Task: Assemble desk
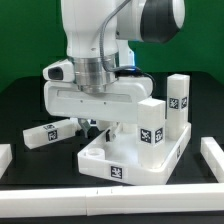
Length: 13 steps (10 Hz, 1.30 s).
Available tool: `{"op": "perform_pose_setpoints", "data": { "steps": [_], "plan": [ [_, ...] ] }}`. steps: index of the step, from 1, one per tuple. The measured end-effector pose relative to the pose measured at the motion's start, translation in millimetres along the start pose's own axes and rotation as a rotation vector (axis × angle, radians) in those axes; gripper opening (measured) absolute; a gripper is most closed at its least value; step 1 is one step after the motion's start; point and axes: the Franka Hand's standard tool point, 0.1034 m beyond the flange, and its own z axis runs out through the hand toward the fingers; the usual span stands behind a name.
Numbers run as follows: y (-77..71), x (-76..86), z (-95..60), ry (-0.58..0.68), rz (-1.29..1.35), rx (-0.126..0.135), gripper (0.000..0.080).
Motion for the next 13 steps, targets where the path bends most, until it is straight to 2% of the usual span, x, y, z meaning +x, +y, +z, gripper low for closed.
{"op": "perform_pose_setpoints", "data": {
  "steps": [1,4,6,7,8,10,11,12,13],
  "plan": [
    [-0.2,0.0,0.0,0.0,0.01,0.0,0.0095],
    [-11.8,13.8,-8.2,0.016,0.281,0.029,0.005],
    [-2.2,19.7,-11.2,0.023,0.3,0.033,0.005],
    [-2.9,19.7,-12.1,0.028,0.268,0.029,0.005],
    [-8.2,20.5,-18.7,0.034,0.162,0.023,0.005],
    [-7.7,38.3,-49.3,0.048,-0.105,0.059,0.0051],
    [-4.8,45.5,-54.6,0.063,-0.264,0.048,0.0051],
    [-3.8,43.2,-51.0,0.07,-0.384,0.02,0.0051],
    [-2.4,42.1,-49.9,0.066,-0.428,0.016,0.0051]
  ]
}}
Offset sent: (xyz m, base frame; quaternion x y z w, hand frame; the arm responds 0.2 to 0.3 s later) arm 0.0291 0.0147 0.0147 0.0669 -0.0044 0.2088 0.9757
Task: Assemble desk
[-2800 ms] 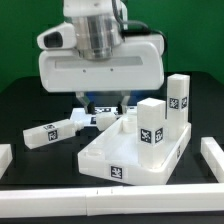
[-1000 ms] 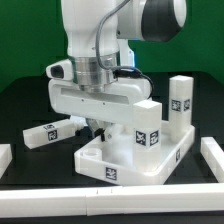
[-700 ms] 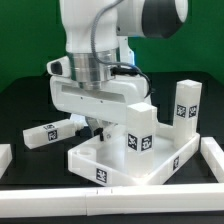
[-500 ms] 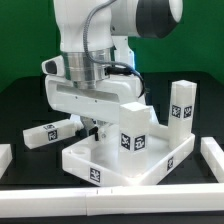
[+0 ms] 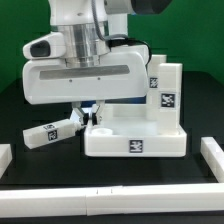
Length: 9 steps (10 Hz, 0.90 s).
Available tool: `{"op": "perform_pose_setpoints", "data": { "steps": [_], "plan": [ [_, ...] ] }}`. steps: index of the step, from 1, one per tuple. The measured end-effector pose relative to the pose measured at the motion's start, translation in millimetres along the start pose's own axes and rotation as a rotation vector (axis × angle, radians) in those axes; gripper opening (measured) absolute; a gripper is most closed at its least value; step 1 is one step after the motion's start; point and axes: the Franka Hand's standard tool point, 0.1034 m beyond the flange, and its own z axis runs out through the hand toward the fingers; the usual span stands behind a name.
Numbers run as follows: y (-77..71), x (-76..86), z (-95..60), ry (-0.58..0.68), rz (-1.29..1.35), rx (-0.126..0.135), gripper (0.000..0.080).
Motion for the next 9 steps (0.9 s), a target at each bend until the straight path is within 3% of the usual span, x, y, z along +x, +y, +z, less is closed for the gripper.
{"op": "perform_pose_setpoints", "data": {
  "steps": [1,2,3,5,7,9],
  "plan": [
    [-0.4,5.0,-1.2,-0.004,-0.08,-0.023,0.0051],
    [-9.7,24.4,-6.2,-0.001,-0.247,-0.064,0.0051],
    [-23.9,51.2,-13.5,0.021,-0.427,-0.088,0.0051],
    [-45.7,75.3,-13.7,-0.005,-0.724,-0.123,0.0051],
    [-34.5,69.6,-10.8,-0.022,-0.823,-0.13,0.0051],
    [-34.7,71.9,-10.3,-0.041,-0.974,-0.144,0.0051]
  ]
}}
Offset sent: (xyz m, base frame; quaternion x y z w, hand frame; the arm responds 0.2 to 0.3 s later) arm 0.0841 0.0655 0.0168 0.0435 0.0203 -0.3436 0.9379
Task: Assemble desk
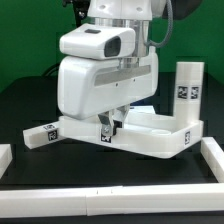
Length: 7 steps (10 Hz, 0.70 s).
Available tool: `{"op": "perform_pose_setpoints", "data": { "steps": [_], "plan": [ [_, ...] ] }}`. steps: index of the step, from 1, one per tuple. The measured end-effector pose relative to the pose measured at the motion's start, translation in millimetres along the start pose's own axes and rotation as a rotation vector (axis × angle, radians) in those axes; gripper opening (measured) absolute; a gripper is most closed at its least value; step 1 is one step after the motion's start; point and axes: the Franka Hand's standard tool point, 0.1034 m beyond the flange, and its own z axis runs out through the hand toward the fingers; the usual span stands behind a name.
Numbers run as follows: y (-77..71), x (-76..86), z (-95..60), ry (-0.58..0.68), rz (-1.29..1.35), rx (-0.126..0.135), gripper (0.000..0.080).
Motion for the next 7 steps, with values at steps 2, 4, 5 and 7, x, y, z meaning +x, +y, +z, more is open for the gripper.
{"op": "perform_pose_setpoints", "data": {
  "steps": [2,4,5,7],
  "plan": [
    [17.0,41.5,-3.4,0.008,-0.276,-0.041,0.0051],
    [10.8,46.1,-1.6,0.039,-0.524,-0.145,0.0051],
    [0.1,34.3,3.7,0.022,-0.548,-0.122,0.0051],
    [2.2,35.6,5.7,0.013,-0.552,-0.125,0.0051]
  ]
}}
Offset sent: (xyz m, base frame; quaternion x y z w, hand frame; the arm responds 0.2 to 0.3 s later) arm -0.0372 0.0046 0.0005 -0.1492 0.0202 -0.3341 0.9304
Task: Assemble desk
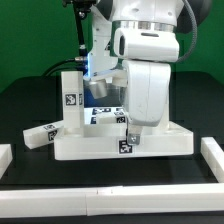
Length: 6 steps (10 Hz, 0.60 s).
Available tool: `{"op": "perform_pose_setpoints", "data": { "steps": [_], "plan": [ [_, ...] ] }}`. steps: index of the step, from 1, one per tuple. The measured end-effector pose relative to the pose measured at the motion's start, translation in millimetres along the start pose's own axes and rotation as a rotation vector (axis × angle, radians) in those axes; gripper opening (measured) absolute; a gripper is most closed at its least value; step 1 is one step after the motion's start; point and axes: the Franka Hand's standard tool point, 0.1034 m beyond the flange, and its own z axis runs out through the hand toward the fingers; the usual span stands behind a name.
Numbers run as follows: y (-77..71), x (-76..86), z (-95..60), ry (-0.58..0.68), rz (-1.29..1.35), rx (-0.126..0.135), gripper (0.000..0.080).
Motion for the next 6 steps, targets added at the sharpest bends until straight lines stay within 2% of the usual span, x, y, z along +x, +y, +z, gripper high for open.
{"op": "perform_pose_setpoints", "data": {
  "steps": [1,2,3,4,5,6],
  "plan": [
    [4.7,11.1,7.0,0.002,0.029,0.001,0.0051],
    [15.5,21.9,15.3,0.002,0.054,0.007,0.0051],
    [25.0,34.6,20.8,0.01,0.089,-0.007,0.0051],
    [24.5,39.2,26.6,-0.002,0.098,-0.026,0.0053],
    [19.5,31.1,29.0,0.006,0.085,-0.064,0.0055],
    [15.5,28.5,29.4,0.0,0.105,-0.042,0.0055]
  ]
}}
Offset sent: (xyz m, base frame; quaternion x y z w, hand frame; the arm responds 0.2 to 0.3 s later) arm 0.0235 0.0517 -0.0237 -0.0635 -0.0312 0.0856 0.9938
